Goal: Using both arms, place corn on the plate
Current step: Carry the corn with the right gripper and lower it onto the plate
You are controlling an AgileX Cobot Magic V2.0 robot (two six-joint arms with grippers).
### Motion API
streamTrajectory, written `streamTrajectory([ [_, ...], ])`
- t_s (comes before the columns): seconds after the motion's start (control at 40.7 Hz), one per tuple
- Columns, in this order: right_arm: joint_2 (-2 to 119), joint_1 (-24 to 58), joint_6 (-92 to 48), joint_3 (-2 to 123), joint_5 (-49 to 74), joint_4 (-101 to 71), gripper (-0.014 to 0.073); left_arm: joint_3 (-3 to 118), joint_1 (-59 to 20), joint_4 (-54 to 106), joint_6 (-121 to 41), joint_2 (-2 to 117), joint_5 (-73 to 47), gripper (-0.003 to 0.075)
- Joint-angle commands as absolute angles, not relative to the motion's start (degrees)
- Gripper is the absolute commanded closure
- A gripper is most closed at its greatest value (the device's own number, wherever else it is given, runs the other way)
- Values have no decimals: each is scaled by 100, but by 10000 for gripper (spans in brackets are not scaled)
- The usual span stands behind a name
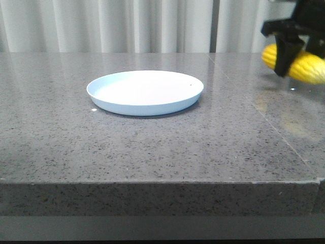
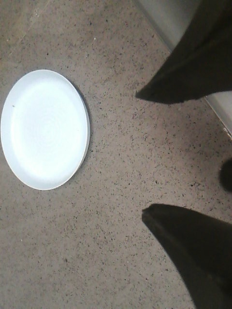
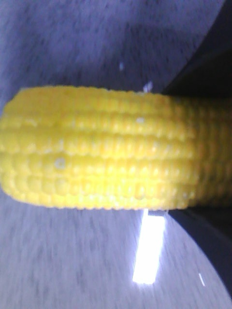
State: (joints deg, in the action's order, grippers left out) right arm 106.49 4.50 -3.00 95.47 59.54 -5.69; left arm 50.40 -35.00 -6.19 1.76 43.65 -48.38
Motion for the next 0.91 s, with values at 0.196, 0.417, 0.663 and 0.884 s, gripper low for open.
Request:
streamTrajectory([
  [0.196, 10318, 2024, -320, 10981, 6897, -757, 304, 5183, -3546, -640, 254, 4342, -4397, 283],
  [0.417, 10688, 2890, 839, 11299, 6547, -673, 304, 5183, -3546, -640, 254, 4342, -4397, 283],
  [0.663, 11329, 2978, 2040, 11299, 5651, -673, 284, 5183, -3546, -640, 254, 4342, -4397, 283],
  [0.884, 11540, 2978, 2035, 11299, 5639, -703, 29, 5183, -3546, -640, 254, 4342, -4397, 283],
])
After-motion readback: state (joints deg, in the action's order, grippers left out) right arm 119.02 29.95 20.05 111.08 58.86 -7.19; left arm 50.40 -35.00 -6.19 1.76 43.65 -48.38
